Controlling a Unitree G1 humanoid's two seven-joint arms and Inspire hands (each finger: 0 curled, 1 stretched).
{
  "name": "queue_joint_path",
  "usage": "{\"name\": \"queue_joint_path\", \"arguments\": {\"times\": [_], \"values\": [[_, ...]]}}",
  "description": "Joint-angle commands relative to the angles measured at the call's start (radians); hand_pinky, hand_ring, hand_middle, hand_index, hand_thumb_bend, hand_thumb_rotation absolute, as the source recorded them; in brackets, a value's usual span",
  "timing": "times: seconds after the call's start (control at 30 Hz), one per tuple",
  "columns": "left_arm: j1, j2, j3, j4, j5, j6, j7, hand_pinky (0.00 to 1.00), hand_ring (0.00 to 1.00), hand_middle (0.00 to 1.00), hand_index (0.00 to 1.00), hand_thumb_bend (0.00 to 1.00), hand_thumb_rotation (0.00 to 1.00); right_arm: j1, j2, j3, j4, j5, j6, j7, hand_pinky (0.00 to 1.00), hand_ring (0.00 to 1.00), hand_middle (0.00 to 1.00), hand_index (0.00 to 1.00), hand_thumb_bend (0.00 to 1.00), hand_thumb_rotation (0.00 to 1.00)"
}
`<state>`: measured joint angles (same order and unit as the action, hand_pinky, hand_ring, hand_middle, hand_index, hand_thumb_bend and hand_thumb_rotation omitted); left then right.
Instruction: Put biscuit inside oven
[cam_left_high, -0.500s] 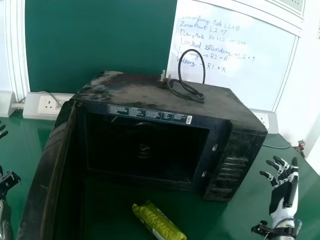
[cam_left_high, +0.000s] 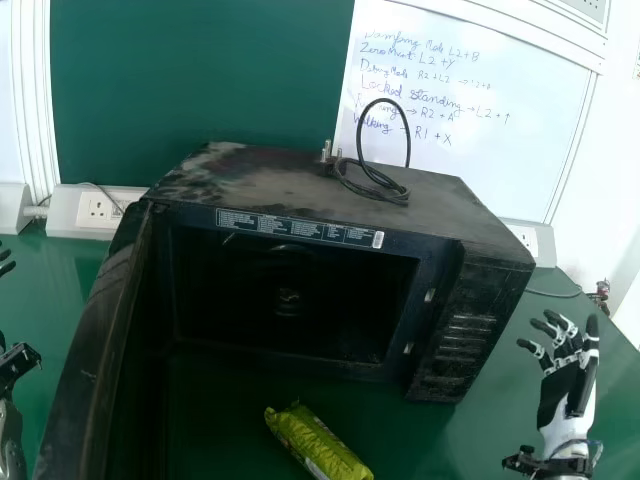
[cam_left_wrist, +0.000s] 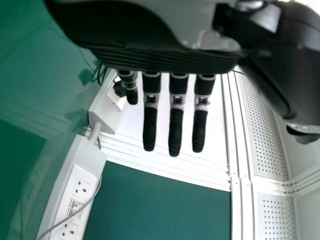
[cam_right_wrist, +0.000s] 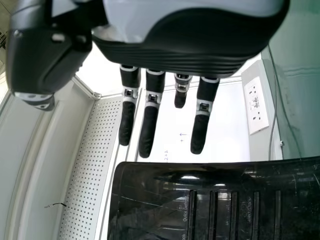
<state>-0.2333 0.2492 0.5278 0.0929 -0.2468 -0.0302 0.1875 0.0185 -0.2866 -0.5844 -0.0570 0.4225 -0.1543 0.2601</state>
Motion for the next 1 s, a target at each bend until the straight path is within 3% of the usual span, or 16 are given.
{"name": "queue_joint_path", "arguments": {"times": [0.0, 0.27, 0.6, 0.73, 0.83, 0.97], "values": [[-0.012, 0.012, -0.003, 0.001, 0.008, -0.008, -0.002, 0.6, 0.62, 0.63, 0.65, 0.79, 0.87, 0.009, -0.024, 0.004, 0.007, 0.022, -0.02, 0.041, 0.53, 0.52, 0.56, 0.61, 0.88, 0.76], [-0.009, 0.012, -0.003, -0.002, 0.007, -0.008, -0.003, 0.6, 0.62, 0.63, 0.64, 0.79, 0.87, 0.03, -0.069, 0.026, -0.045, 0.036, -0.047, 0.153, 0.53, 0.51, 0.55, 0.6, 0.99, 0.81], [-0.003, 0.009, -0.002, -0.017, 0.005, 0.002, 0.0, 0.6, 0.62, 0.63, 0.65, 0.8, 0.87, 0.077, -0.182, 0.051, -0.164, -0.065, -0.07, 0.213, 0.53, 0.54, 0.57, 0.61, 0.97, 0.87], [-0.003, 0.009, -0.002, -0.017, 0.005, 0.003, 0.002, 0.6, 0.62, 0.63, 0.65, 0.78, 0.87, 0.088, -0.235, 0.055, -0.179, -0.169, -0.134, 0.222, 0.5, 0.55, 0.58, 0.63, 0.87, 0.83], [-0.004, 0.007, -0.001, -0.017, 0.002, 0.002, 0.001, 0.6, 0.62, 0.63, 0.65, 0.79, 0.86, 0.1, -0.263, 0.063, -0.235, -0.163, -0.094, 0.234, 0.5, 0.56, 0.59, 0.64, 0.86, 0.77], [-0.005, 0.004, -0.003, -0.022, 0.004, 0.008, 0.005, 0.6, 0.62, 0.63, 0.64, 0.79, 0.86, 0.142, -0.31, 0.061, -0.376, -0.13, 0.044, 0.243, 0.56, 0.62, 0.65, 0.68, 0.86, 0.65]]}}
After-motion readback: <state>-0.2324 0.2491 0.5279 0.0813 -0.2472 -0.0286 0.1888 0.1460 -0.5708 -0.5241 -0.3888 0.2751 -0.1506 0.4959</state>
